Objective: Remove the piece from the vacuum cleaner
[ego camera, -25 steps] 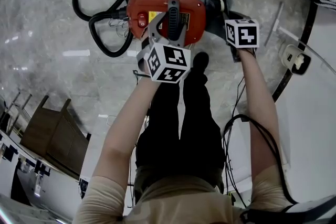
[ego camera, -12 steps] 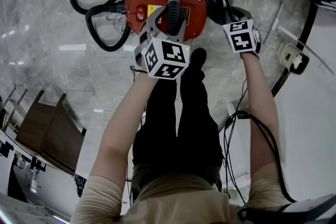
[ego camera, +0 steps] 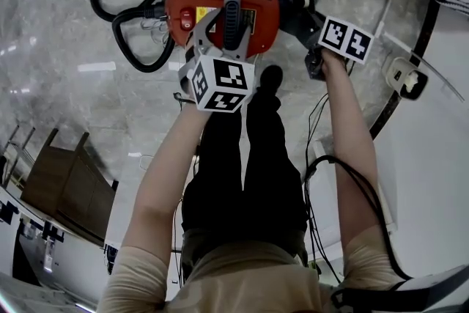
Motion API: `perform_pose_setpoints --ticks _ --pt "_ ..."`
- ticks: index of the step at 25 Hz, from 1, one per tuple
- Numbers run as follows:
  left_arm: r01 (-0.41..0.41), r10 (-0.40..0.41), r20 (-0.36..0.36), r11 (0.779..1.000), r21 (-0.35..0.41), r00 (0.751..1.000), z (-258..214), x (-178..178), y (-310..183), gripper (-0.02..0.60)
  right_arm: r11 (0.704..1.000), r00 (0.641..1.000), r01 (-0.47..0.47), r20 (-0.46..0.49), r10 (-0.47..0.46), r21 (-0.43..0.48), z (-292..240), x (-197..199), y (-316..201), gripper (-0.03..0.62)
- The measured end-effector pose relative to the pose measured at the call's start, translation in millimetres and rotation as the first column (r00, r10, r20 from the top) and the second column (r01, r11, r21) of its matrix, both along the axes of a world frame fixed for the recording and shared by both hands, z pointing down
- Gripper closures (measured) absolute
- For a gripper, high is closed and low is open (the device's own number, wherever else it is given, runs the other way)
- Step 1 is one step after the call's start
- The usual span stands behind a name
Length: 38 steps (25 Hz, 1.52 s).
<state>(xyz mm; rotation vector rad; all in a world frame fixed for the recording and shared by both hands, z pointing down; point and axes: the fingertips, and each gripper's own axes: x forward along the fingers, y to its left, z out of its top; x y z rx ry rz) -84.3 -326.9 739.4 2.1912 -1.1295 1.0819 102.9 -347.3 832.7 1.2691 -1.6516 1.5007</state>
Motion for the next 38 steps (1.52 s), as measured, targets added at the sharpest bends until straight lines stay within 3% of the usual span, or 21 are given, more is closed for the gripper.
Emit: perform_pose_setpoints --ticks 2,5,7,8,9,11,13,15,19,23,25,26,27,29,30,34,38 --pt "0.000 0.000 0.000 1.000 -0.001 1.000 0.6 0.5 -0.2 0.339 0.990 0.985 -0.130 0.102 0.135 -0.054 1.5 0.5 1.4 0.548" --pt "0.001 -0.001 0.000 1.000 0.002 1.000 0.7 0.5 -0.8 0.339 0.949 0.923 -0.283 0.229 0.308 -0.137 1.7 -0.2 2.0 0.546" --pt "0.003 -0.003 0.002 1.000 0.004 1.000 0.5 0.4 -0.6 0.339 0.929 0.890 -0.329 0.274 0.364 -0.169 1.7 -1.0 2.4 0.546" --pt "0.003 -0.003 0.003 1.000 0.004 1.000 0.5 0.4 -0.3 0.339 0.933 0.893 -0.320 0.275 0.356 -0.167 1.9 -1.2 2.6 0.546" --pt "0.002 -0.002 0.004 1.000 0.003 1.000 0.5 0.3 -0.1 0.339 0.949 0.915 -0.280 0.258 0.310 -0.148 2.1 -1.4 2.5 0.546" --pt "0.001 -0.001 0.005 1.000 0.001 1.000 0.2 0.3 0.2 0.339 0.994 0.984 -0.083 0.150 0.093 -0.070 1.5 -2.0 2.2 0.548" --pt "0.002 -0.002 0.006 1.000 0.000 1.000 -0.3 0.7 0.4 0.339 0.987 0.987 0.159 0.004 -0.159 -0.020 0.5 -2.2 2.7 0.557" --pt "0.004 -0.004 0.008 1.000 0.001 1.000 -0.4 0.5 0.7 0.339 0.951 0.947 0.311 -0.090 -0.309 -0.002 0.3 -2.8 3.2 0.559" --pt "0.006 -0.006 0.013 1.000 0.004 1.000 -0.2 0.4 0.7 0.339 0.865 0.842 0.501 -0.251 -0.478 0.035 0.2 -2.2 3.9 0.559" --pt "0.010 -0.010 0.015 1.000 0.005 1.000 -1.1 0.0 0.5 0.339 0.755 0.706 0.654 -0.392 -0.590 0.041 1.8 -0.2 8.2 0.559" --pt "0.012 -0.012 0.016 1.000 0.005 1.000 -0.9 -0.4 0.6 0.339 0.733 0.682 0.678 -0.420 -0.599 0.054 1.7 -0.8 8.7 0.559" --pt "0.013 -0.013 0.017 1.000 0.004 1.000 -0.9 -0.4 0.5 0.339 0.759 0.716 0.647 -0.396 -0.575 0.068 1.9 -0.4 8.5 0.559" --pt "0.013 -0.013 0.017 1.000 0.004 1.000 -0.9 -0.2 0.5 0.339 0.817 0.789 0.571 -0.332 -0.517 0.084 2.0 0.5 7.7 0.559" --pt "0.015 -0.015 0.017 1.000 0.005 1.000 -0.8 0.1 0.4 0.339 0.944 0.943 0.319 -0.130 -0.307 0.082 1.1 2.5 4.0 0.559" --pt "0.016 -0.016 0.018 1.000 0.007 1.000 -0.7 0.0 0.4 0.339 0.974 0.976 0.215 -0.052 -0.212 0.065 0.8 2.8 2.6 0.557" --pt "0.022 -0.022 0.024 1.000 0.010 0.999 -0.5 0.1 0.5 0.339 0.999 0.997 0.032 0.069 -0.033 0.021 1.6 3.8 2.9 0.557" --pt "0.019 -0.020 0.029 1.000 0.009 0.999 -0.5 -0.6 0.6 0.339 0.990 0.976 -0.139 0.163 0.142 -0.031 1.4 4.7 2.9 0.556"
